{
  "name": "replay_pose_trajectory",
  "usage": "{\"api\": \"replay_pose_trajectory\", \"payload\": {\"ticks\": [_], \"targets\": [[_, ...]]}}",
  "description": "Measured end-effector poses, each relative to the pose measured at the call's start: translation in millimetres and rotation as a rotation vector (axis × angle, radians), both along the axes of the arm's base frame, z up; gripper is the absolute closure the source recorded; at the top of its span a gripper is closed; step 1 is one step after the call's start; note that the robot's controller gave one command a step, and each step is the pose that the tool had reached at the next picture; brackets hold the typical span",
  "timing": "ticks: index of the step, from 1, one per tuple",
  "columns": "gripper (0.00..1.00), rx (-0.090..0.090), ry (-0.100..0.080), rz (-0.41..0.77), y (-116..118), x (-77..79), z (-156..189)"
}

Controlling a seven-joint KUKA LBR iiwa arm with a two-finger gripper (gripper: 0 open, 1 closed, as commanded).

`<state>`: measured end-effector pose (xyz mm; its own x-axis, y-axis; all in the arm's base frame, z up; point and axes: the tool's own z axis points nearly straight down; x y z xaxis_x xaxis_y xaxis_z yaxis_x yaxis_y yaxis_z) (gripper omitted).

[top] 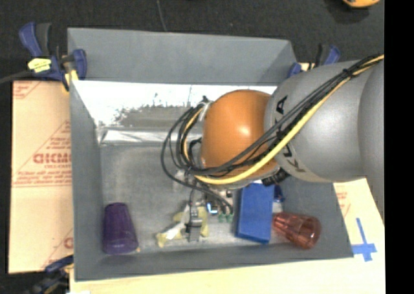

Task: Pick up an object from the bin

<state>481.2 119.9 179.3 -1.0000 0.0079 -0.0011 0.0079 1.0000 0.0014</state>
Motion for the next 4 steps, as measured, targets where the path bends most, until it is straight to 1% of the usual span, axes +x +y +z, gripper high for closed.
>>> {"api": "replay_pose_trajectory", "payload": {"ticks": [1,2,3,4], "targets": [[0.0,0.0,0.0,0.0,0.1,0.0,0.0],[0.0,0.003,-0.005,-0.234,-25.3,2.1,-29.0],[0.0,0.0,0.0,-0.316,-42.0,6.1,-55.8],[0.0,0.0,0.0,-0.121,-54.0,3.3,-63.5]]}}
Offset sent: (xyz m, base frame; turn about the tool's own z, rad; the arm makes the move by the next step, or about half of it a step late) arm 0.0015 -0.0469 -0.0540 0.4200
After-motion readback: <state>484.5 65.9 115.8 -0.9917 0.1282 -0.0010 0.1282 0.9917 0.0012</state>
